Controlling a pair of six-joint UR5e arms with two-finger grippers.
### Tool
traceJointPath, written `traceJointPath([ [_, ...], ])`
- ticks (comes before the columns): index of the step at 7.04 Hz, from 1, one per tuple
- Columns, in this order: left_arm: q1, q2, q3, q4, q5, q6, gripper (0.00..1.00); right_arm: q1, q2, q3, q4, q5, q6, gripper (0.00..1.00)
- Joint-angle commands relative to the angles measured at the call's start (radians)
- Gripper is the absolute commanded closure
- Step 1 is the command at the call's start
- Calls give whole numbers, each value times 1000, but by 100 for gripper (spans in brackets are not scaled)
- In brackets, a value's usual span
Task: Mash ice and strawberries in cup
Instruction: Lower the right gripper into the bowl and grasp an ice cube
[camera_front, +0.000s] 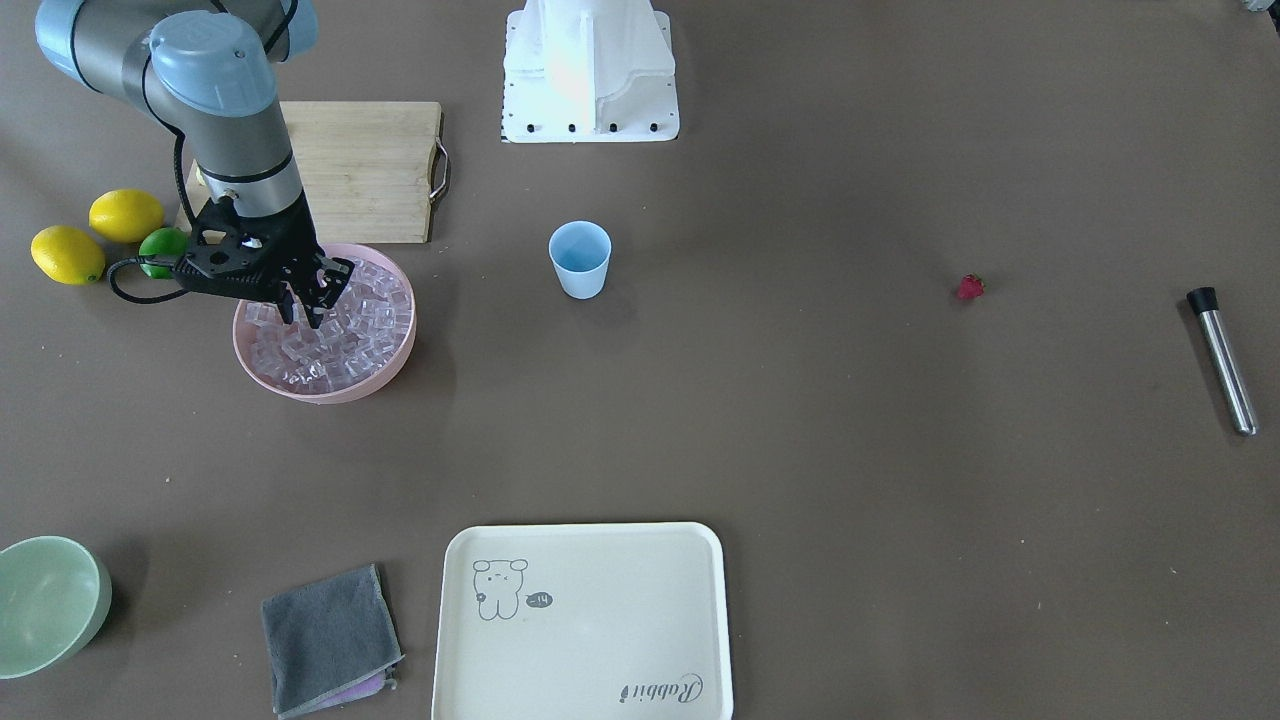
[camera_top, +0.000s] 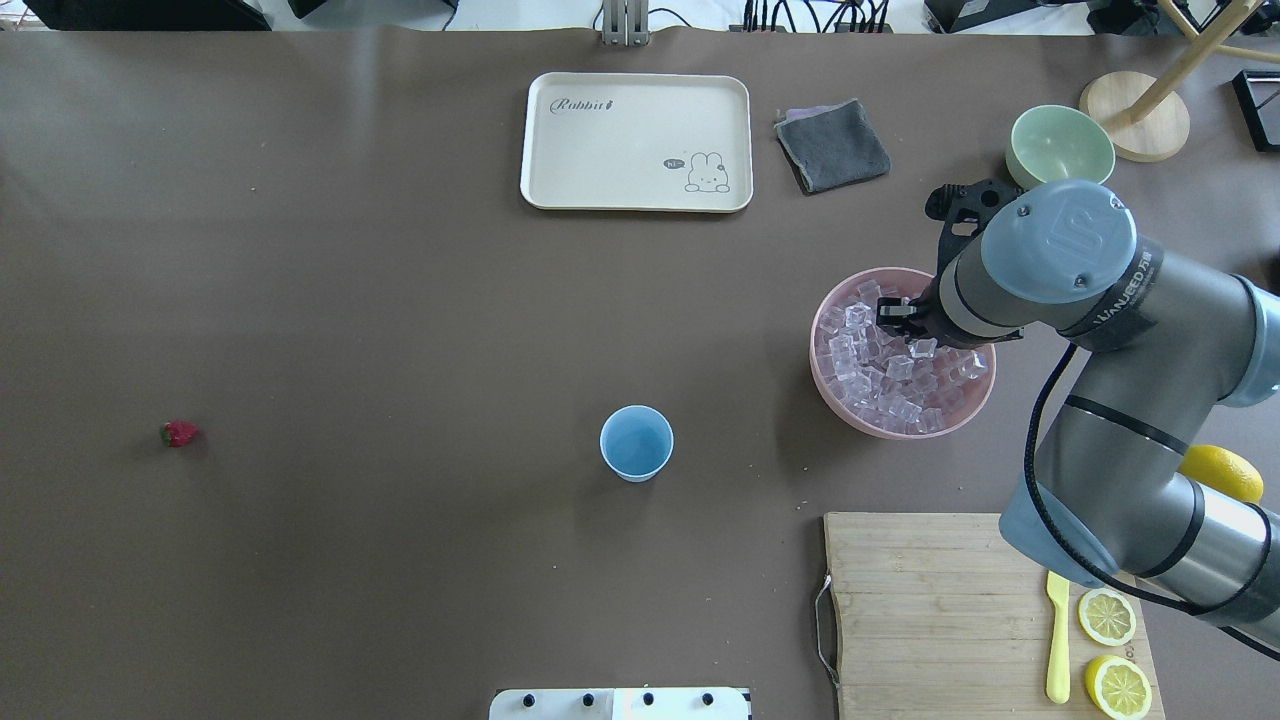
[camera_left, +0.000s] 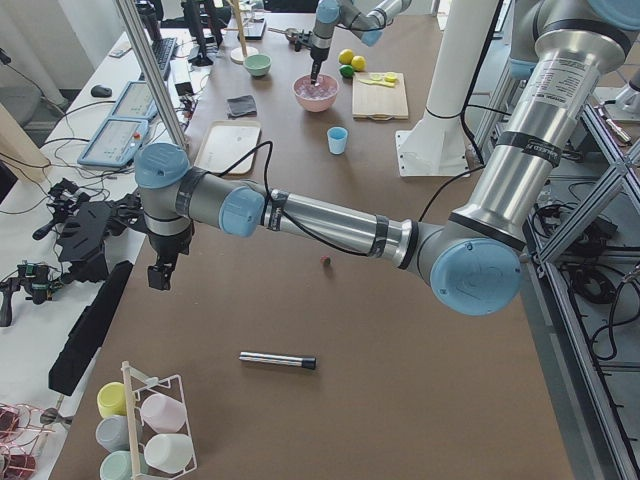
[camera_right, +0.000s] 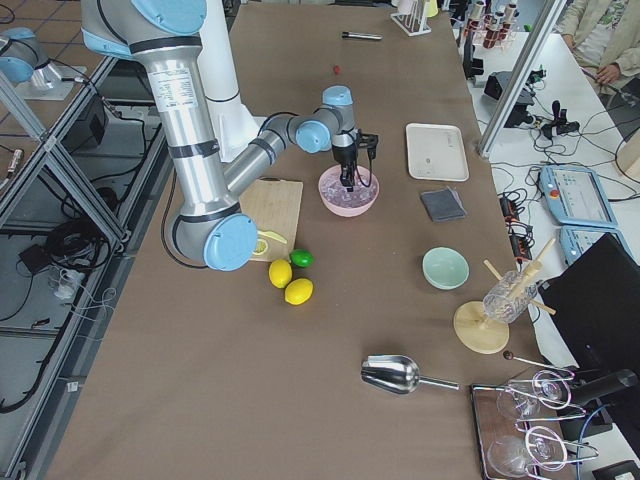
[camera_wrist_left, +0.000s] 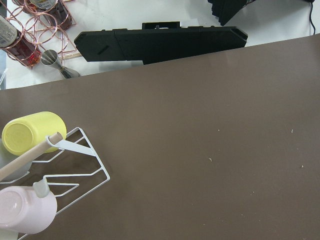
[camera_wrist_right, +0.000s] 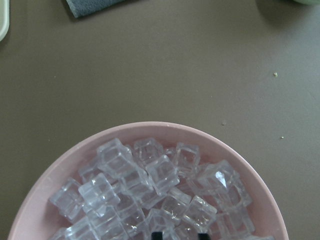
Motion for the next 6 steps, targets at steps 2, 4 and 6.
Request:
traceJointPath([
  [2, 0, -3, -2, 3, -1, -1, 2, 36, 12, 49, 1, -1, 1, 100],
  [4, 0, -1, -4, 3, -1, -3, 2, 46, 24, 57, 1, -4, 1, 100],
  [6, 0, -6, -5, 3, -2, -3, 2, 53, 40, 63, 4, -4, 1, 100],
])
